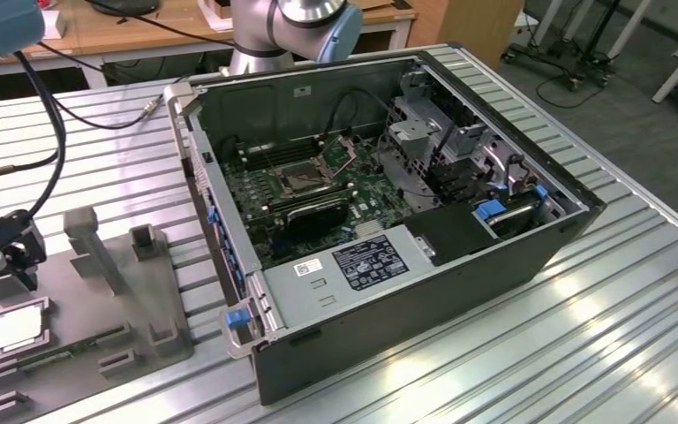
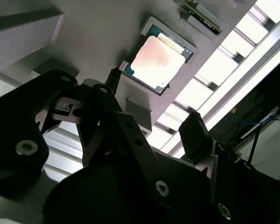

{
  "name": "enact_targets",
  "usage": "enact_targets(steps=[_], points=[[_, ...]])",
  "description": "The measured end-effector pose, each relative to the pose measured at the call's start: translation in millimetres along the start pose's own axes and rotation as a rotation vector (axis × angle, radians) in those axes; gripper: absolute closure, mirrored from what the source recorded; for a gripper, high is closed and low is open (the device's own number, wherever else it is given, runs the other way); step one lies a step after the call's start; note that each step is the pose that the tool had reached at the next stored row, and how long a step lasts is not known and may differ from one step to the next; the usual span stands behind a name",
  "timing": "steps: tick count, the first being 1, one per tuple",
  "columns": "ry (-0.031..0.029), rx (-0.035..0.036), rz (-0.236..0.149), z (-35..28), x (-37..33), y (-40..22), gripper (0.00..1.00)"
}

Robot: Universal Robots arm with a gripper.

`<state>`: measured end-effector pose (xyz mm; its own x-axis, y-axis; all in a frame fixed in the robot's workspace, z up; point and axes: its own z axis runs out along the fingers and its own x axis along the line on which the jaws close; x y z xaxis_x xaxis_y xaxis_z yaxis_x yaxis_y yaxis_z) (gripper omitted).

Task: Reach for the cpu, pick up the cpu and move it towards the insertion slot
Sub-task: 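Reach for the cpu, then pick up the cpu and move it towards the insertion slot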

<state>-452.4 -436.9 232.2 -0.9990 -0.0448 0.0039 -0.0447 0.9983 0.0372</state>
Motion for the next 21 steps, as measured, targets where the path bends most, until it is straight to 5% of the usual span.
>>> enact_targets(steps=[12,21], points=[[-0.0005,-0.0003,0.000,1.9,-0.1,0.0,0.23],[-0.0005,-0.0088,0.000,16.2,0.2,-8.3,0.23]])
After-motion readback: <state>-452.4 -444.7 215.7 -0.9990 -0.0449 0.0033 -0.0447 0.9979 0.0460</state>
